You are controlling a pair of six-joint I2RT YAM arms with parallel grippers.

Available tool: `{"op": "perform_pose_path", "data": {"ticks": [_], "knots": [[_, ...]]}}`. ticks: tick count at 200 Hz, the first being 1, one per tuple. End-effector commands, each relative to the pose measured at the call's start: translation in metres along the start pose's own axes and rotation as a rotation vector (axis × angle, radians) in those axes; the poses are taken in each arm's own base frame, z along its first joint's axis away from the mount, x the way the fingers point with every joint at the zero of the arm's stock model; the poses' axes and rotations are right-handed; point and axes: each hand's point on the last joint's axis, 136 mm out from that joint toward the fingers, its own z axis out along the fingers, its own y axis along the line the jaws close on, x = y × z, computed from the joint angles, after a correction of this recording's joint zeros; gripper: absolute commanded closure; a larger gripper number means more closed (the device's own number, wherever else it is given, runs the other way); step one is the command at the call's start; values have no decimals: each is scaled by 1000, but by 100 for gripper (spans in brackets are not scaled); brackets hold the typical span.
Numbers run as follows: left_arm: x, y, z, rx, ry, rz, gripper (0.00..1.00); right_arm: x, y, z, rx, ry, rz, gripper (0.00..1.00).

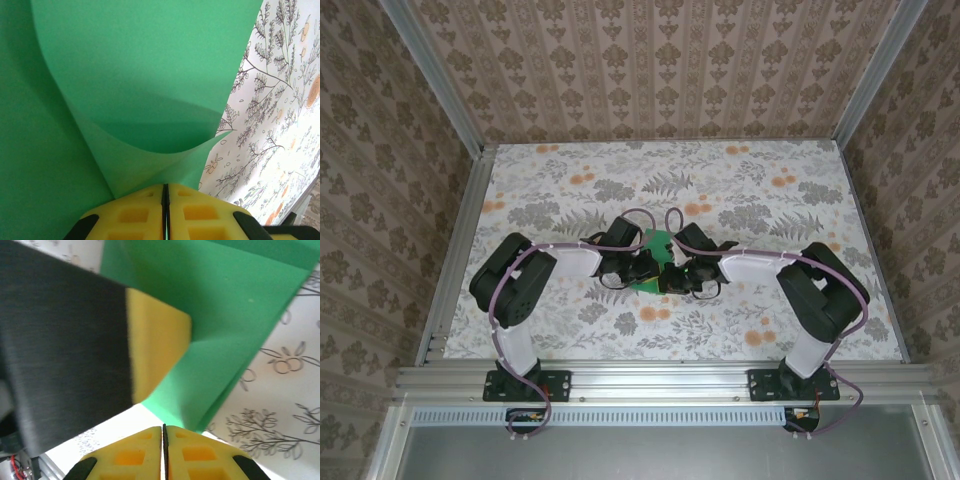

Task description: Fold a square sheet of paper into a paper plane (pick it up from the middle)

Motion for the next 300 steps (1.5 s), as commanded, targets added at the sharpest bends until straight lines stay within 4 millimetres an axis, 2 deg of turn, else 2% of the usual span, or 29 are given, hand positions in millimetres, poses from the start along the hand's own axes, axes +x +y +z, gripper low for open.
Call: {"op": "perform_pose_path", "data": {"ticks": [1, 70, 119, 142, 180, 206, 241, 287, 300], "knots": [[6, 18, 5, -69, 9, -37, 89, 3, 4, 1, -22, 2, -18, 88], [5, 16, 4, -62, 5, -39, 89, 15, -31, 17, 109, 45, 23, 89], [4, 16, 1, -60, -2, -37, 89, 25, -45, 16, 165, 77, 50, 89], [4, 18, 2, -61, -1, -42, 89, 25, -41, 11, 147, 74, 50, 89], [5, 20, 3, -53, 1, -51, 89, 11, -8, -2, 14, 28, 13, 88], [6, 20, 4, -47, 5, -50, 89, 5, 1, 0, -24, 17, -3, 88], [6, 19, 4, -41, 6, -51, 89, 3, -14, 10, 28, 19, 12, 89], [5, 18, 3, -40, 4, -47, 90, 14, -41, 16, 93, 48, 70, 89], [6, 17, 3, -38, 5, -45, 89, 15, -37, 14, 71, 53, 74, 89]]}}
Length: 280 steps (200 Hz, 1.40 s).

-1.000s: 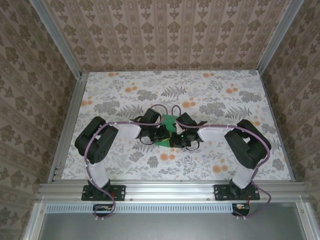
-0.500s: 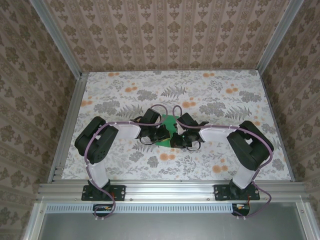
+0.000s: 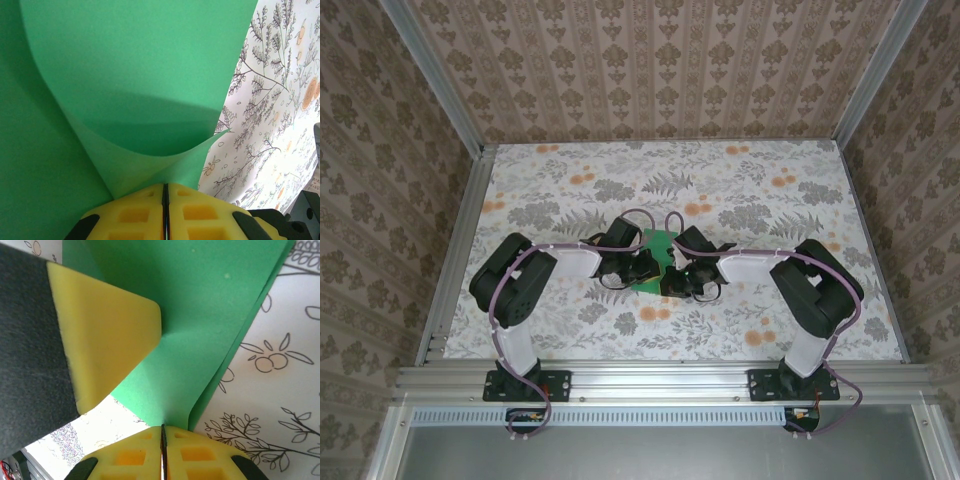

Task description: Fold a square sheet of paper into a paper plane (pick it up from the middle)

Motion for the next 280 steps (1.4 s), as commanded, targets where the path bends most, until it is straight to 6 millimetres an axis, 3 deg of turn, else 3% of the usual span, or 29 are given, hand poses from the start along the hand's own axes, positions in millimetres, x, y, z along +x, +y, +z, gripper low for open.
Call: {"op": "perform_pose_path", "data": {"ticks": [1, 44, 151, 206, 280], "knots": [[6, 18, 2, -52, 12, -36, 89, 7, -18, 4, 34, 20, 41, 89], [7, 18, 2, -50, 12, -37, 90, -15, 17, -23, -65, -67, -17, 88], [4, 13, 0, -36, 5, -23, 90, -3, -23, 5, 73, 31, 47, 88], [-15, 9, -10, -15, -31, 4, 88, 14, -56, 5, 234, 91, 85, 89], [-40, 24, -13, -29, -47, 19, 88, 32, -94, 5, 409, 153, 107, 89]]}}
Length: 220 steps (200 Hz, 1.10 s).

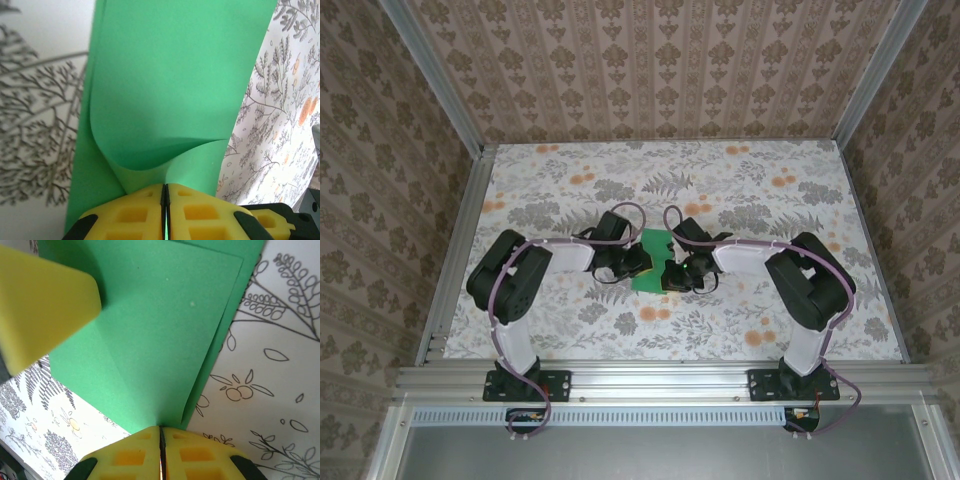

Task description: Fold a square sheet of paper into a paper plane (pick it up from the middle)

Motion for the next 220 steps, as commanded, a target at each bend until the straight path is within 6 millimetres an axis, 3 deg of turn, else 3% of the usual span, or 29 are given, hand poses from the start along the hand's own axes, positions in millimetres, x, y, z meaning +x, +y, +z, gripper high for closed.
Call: {"op": "perform_pose_path", "data": {"ticks": [1, 95, 120, 148, 177, 220], "knots": [[-14, 10, -1, -37, -18, 28, 88, 40, -84, 14, 333, 109, 75, 89], [-53, 39, -16, -95, -60, 28, 87, 42, -86, 14, 336, 113, 80, 89], [-65, 31, -26, -80, -82, 48, 87, 41, -83, 14, 326, 112, 80, 89], [-72, 5, -49, -42, -133, 99, 87, 37, -75, 11, 298, 96, 76, 89], [-60, -16, -64, -2, -160, 138, 86, 24, -53, 3, 216, 55, 48, 89], [-24, -26, -37, 1, -90, 169, 87, -11, 0, -23, 12, -55, -24, 87]]}}
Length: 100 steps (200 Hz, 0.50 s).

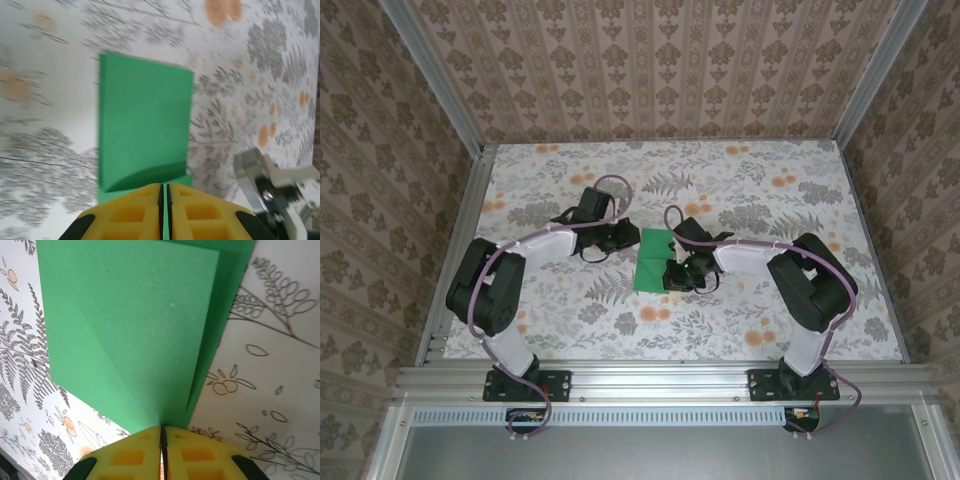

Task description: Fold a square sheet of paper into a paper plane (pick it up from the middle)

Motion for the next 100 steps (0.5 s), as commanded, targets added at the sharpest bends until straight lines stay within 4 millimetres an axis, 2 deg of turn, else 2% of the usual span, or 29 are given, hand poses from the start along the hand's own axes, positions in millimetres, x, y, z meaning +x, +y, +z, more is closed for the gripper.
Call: {"op": "perform_pose_path", "data": {"ticks": [1, 25, 65, 100], "knots": [[25, 6, 15, -26, 55, -7, 87, -10, 2, -17, -2, -40, -18, 87], [35, 14, 29, -27, 83, -37, 88, -21, 16, -32, -59, -81, -43, 86], [38, 21, 42, -34, 111, -49, 89, -27, 29, -51, -106, -134, -94, 83], [40, 29, 47, -69, 120, -46, 89, -32, 39, -51, -136, -142, -89, 83]]}}
